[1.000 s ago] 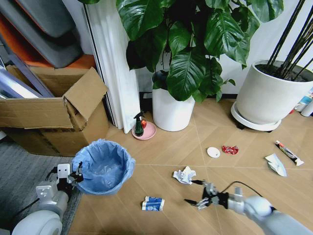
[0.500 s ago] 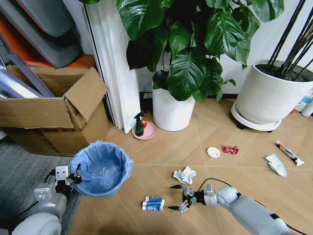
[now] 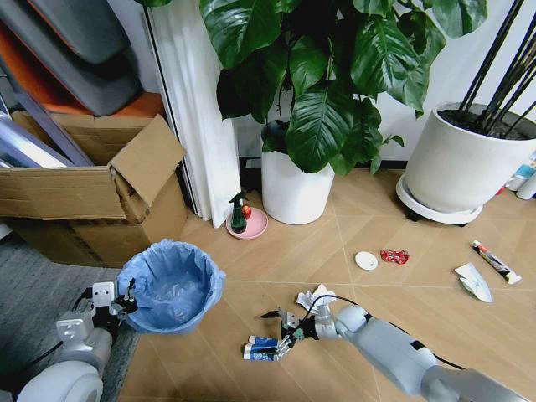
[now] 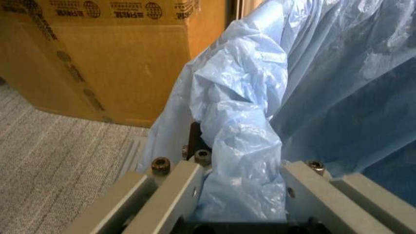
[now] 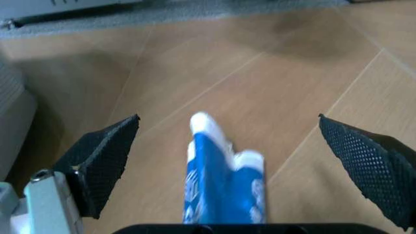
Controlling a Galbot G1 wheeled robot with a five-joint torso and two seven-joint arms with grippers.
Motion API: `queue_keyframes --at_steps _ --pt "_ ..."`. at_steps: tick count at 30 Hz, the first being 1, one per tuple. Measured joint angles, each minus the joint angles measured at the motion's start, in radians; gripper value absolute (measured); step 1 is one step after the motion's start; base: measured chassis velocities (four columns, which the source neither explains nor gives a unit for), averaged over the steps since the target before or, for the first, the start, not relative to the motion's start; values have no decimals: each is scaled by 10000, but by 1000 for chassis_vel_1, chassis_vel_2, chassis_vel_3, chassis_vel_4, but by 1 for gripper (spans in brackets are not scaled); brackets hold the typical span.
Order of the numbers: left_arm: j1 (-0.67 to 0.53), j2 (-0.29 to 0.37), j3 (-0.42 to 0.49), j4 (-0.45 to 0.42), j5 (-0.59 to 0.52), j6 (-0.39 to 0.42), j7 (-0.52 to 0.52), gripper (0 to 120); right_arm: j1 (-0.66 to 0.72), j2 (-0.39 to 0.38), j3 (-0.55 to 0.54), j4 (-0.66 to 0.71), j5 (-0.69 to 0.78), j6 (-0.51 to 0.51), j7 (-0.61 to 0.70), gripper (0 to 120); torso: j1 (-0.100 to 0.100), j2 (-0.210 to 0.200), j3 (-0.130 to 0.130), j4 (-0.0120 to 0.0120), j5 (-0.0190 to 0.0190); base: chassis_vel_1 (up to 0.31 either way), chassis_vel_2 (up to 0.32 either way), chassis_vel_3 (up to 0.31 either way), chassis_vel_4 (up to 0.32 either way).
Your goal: Pick up the trash bin and place the garbage on the floor into it.
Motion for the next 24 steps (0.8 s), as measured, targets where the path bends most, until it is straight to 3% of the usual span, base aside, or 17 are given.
queue_keyframes --at_steps 9,13,15,17,20,22,24 --pt "-111 33 41 36 -3 7 -41 1 151 -157 -479 -209 -207 20 -239 100 0 0 0 0 4 0 0 0 0" --pt "-111 25 68 47 -2 9 -45 1 303 -77 -757 -335 -268 -112 -250 94 0 0 0 2 3 0 0 0 0" --pt "-110 18 72 66 -1 9 -45 1 430 46 -1018 -468 -278 -289 -248 82 0 0 0 2 2 0 0 0 0" --pt "-111 16 72 68 0 9 -44 1 491 137 -1129 -574 -308 -353 -248 81 0 0 0 2 3 0 0 0 0" --pt "-113 29 70 70 -8 8 -38 1 706 472 -1353 -954 -409 -437 -248 64 0 0 0 2 2 0 0 0 0" --pt "-113 37 65 77 -13 6 -36 1 761 572 -1384 -1087 -429 -454 -248 61 0 0 1 3 3 0 0 0 0" --pt "-113 53 52 82 -21 1 -33 1 877 779 -1394 -1378 -492 -466 -248 49 0 1 0 2 2 0 0 0 0"
